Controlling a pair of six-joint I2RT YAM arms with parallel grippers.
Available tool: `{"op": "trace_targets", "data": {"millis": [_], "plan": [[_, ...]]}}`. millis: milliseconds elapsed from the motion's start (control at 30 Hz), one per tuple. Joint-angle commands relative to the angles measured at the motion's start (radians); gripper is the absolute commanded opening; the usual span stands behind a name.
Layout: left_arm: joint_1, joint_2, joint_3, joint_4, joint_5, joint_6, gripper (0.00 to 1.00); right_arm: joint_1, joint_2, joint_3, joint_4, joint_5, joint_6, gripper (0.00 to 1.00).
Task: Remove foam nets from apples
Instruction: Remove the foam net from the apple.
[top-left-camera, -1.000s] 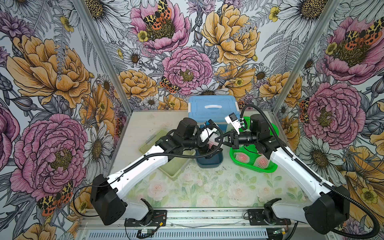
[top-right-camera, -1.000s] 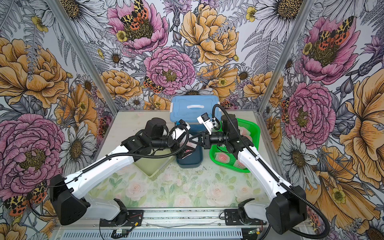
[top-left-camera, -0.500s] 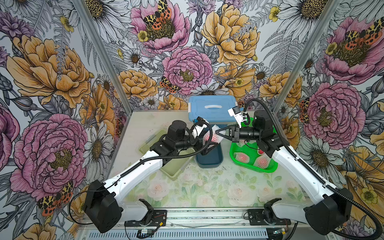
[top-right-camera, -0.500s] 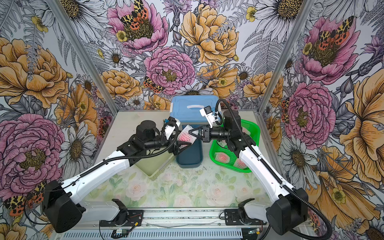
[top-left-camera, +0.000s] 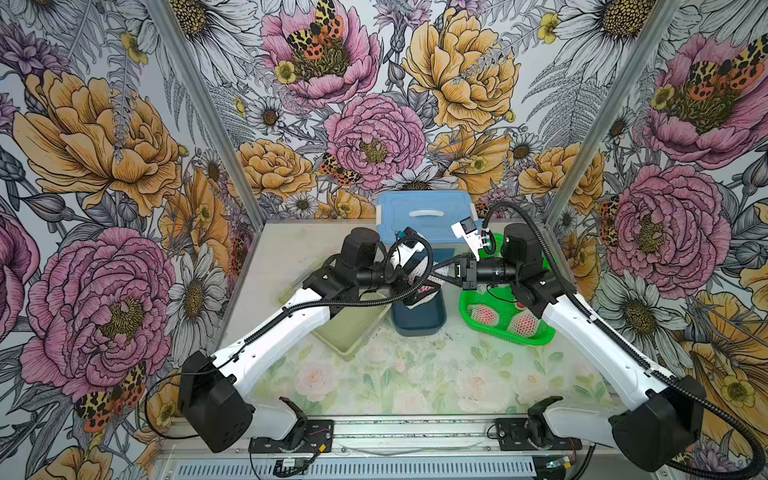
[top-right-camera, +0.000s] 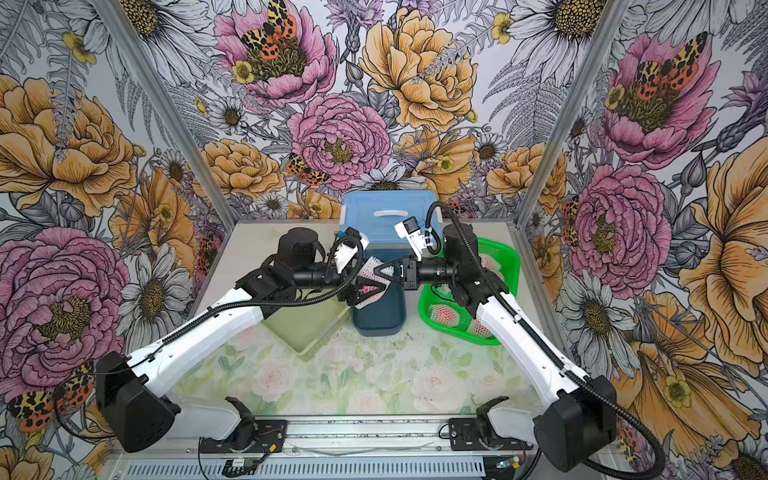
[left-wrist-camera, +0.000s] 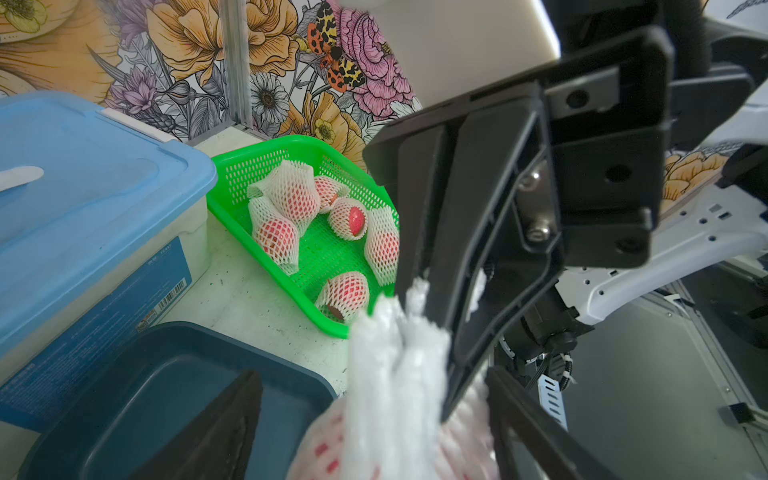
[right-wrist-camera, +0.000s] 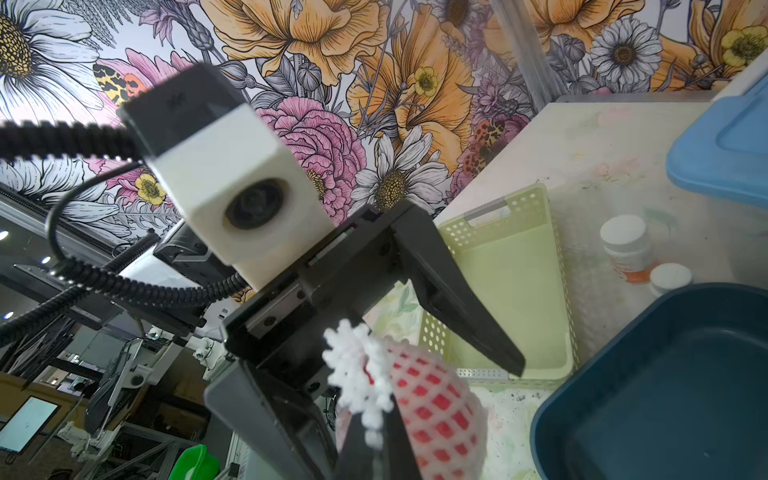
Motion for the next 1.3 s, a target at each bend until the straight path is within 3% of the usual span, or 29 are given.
{"op": "trace_targets", "data": {"millis": [0, 133, 267, 333, 400, 467, 600, 833, 1033, 1267], "plan": [[-0.007, 0.009, 0.027, -0.017, 0.014, 0.017, 0.79, 0.017, -0.001, 0.005, 0.004, -0.018, -0.024, 0.00], [-0.009, 0.006, 0.028, -0.017, 0.009, 0.021, 0.71, 0.023, -0.004, -0.004, 0.002, -0.002, -0.025, 0.00], [-0.009, 0.004, 0.025, -0.017, 0.008, 0.022, 0.65, 0.023, -0.007, -0.003, 0.003, 0.016, -0.023, 0.06], [-0.009, 0.004, 0.022, -0.017, 0.004, 0.021, 0.60, 0.023, -0.012, 0.002, 0.005, 0.020, -0.023, 0.18], [-0.009, 0.003, 0.021, -0.017, -0.001, 0.020, 0.52, 0.023, -0.020, 0.010, 0.005, 0.026, -0.026, 0.38], [-0.010, 0.001, 0.016, -0.008, -0.003, 0.014, 0.52, 0.019, -0.030, 0.014, 0.005, 0.037, -0.028, 0.54], [-0.009, -0.006, 0.001, 0.015, -0.005, 0.003, 0.51, -0.006, -0.043, 0.009, 0.005, 0.060, -0.027, 0.69], [0.032, -0.030, -0.047, 0.103, 0.009, -0.072, 0.52, -0.076, -0.107, -0.047, 0.006, 0.065, -0.056, 0.79], [0.093, -0.068, -0.177, 0.461, 0.043, -0.351, 0.52, -0.061, -0.131, -0.099, 0.007, 0.085, -0.095, 0.88], [0.113, -0.118, -0.423, 1.044, -0.040, -0.696, 0.52, 0.053, -0.117, -0.126, 0.007, 0.195, -0.175, 0.95]]}}
